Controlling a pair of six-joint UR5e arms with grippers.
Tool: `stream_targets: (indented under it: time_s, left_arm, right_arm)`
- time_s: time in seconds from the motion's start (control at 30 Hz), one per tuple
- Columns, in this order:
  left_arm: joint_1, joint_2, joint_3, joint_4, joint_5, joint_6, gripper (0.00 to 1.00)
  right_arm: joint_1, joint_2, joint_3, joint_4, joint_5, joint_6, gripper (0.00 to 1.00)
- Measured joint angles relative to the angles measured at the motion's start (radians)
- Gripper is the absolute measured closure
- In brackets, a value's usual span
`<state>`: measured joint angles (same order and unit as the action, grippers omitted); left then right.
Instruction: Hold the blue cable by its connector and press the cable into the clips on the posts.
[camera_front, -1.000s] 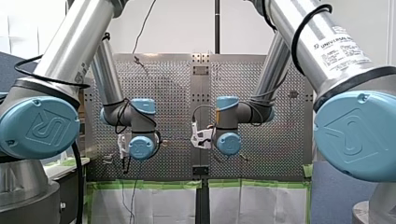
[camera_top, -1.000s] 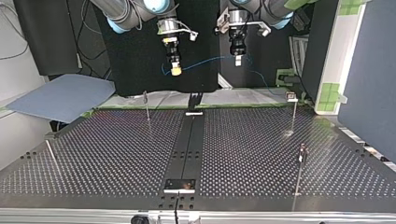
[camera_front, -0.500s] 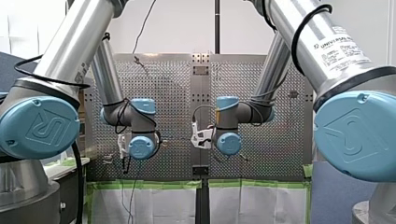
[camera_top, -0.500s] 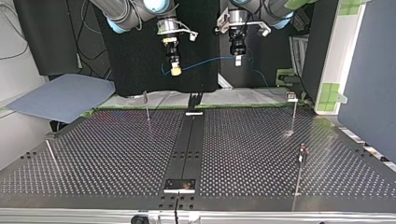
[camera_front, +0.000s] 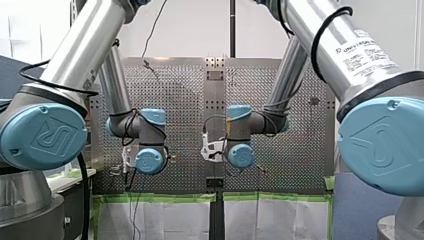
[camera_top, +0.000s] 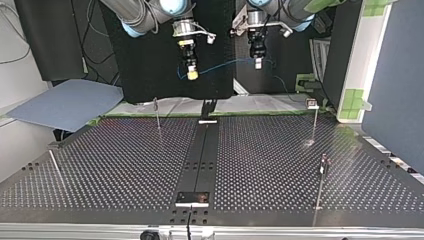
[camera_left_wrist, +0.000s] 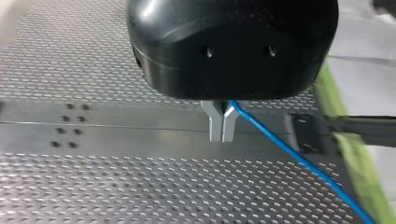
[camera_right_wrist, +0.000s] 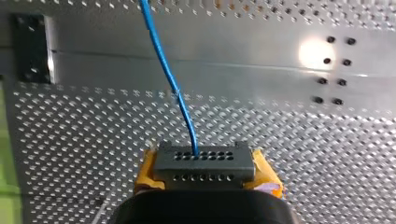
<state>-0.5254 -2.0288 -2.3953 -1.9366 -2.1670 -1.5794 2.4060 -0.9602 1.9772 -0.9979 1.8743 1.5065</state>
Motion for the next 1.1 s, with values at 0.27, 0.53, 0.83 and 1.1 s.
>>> stream_targets:
  time_s: [0.27,0.53,0.83,1.1]
  left_arm:
    - [0.002,-0.007,0.000,-0.077,-0.001,0.026,1.00]
    - [0.002,-0.007,0.000,-0.087,-0.001,0.027,1.00]
    - [0.011,0.004,0.030,-0.078,0.001,0.009,1.00]
    - [0.024,0.060,0.070,-0.128,-0.011,0.005,1.00]
  right_arm:
    - [0.013,0.079,-0.079,0.079,0.041,0.006,1.00]
    - [0.014,0.152,-0.121,0.105,0.043,0.006,1.00]
    - [0.006,0.163,-0.145,0.133,0.057,0.022,1.00]
    - [0.002,0.098,-0.193,0.199,0.009,0.065,1.00]
